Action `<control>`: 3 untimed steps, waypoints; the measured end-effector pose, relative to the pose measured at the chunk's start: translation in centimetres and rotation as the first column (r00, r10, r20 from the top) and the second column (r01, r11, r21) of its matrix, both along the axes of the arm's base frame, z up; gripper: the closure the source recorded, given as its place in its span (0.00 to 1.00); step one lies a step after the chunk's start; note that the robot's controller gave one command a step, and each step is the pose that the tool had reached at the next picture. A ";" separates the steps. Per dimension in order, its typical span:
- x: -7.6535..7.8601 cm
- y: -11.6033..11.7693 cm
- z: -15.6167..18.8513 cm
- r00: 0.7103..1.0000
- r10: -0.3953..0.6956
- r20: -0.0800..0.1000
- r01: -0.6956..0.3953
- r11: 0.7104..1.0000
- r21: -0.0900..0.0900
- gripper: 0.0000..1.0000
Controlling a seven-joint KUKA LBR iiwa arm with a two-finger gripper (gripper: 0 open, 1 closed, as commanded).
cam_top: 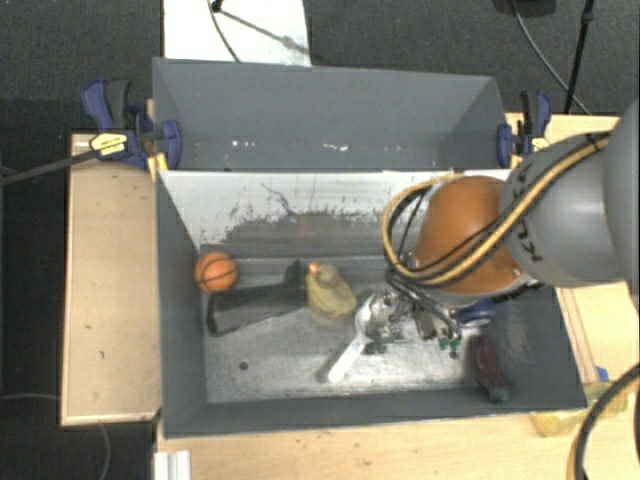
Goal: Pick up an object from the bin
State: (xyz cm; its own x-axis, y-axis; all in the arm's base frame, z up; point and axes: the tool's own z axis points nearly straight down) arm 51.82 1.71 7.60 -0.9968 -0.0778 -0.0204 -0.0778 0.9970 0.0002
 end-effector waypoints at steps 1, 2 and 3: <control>0.0 0.0 0.0 1.000 -0.001 0.000 0.001 1.000 0.000 1.00; 0.0 0.0 0.0 1.000 -0.002 0.000 0.002 1.000 0.000 1.00; 0.0 0.0 0.0 1.000 -0.003 0.000 0.003 1.000 0.000 1.00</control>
Offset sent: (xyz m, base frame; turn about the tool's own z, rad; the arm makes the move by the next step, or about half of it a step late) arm 0.0000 0.0000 0.0000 0.0000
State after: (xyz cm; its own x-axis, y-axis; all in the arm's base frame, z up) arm 51.82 1.71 7.60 -0.9970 -0.0752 -0.0203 -0.0752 0.9972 0.0004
